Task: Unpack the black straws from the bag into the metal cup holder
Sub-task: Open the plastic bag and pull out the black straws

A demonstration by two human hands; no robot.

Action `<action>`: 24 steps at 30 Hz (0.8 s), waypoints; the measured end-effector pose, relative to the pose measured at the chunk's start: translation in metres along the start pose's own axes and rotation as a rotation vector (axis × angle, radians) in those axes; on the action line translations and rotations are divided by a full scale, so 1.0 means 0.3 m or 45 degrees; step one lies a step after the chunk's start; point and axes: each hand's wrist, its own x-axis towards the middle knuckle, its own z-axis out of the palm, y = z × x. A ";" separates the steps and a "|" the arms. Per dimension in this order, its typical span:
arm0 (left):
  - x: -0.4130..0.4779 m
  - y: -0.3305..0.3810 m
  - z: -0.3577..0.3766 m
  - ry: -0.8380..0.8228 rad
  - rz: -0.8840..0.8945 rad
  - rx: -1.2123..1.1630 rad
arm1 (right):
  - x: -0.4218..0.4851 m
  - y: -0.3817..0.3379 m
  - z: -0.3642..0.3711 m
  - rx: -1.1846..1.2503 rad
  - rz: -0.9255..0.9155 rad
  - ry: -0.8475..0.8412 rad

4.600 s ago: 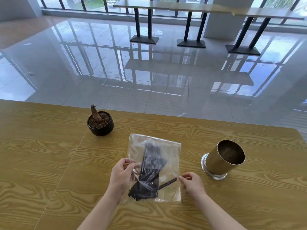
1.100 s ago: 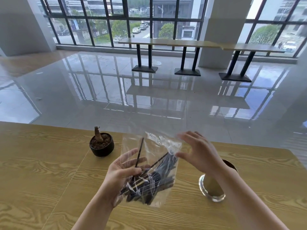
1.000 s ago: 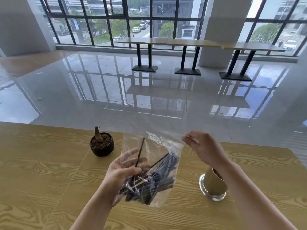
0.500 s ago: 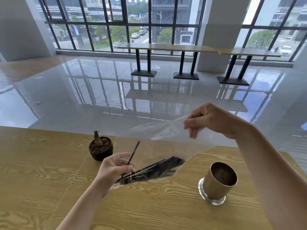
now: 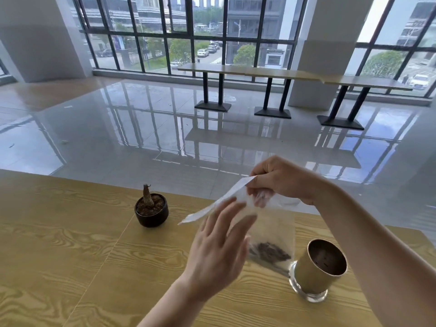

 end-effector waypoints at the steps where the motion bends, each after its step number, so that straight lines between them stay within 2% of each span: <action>1: 0.041 0.004 0.010 -0.096 -0.104 -0.007 | -0.002 -0.003 0.005 -0.013 -0.002 -0.014; 3: 0.097 -0.014 0.015 -0.138 -0.194 0.032 | -0.013 -0.001 0.005 -0.027 0.000 -0.019; 7: 0.126 -0.053 0.022 -0.034 -0.039 0.213 | -0.045 0.019 -0.015 -0.023 0.035 -0.019; 13: 0.186 -0.031 0.049 0.074 -0.059 0.046 | -0.074 0.040 -0.042 0.078 0.104 -0.060; 15: 0.198 -0.022 0.042 0.090 0.030 0.045 | -0.077 0.043 -0.044 0.042 0.137 -0.014; 17: 0.186 -0.018 0.021 0.042 0.125 0.030 | -0.067 0.057 -0.054 -0.167 0.163 0.164; 20: 0.148 -0.025 -0.027 -0.093 0.143 0.056 | -0.061 0.088 -0.093 -0.799 0.260 0.670; 21: 0.141 -0.030 -0.039 -0.133 0.152 0.113 | -0.063 0.094 -0.103 -0.884 0.296 0.769; 24: 0.147 -0.037 -0.060 -0.232 0.159 0.264 | -0.064 0.093 -0.111 -0.948 0.348 0.757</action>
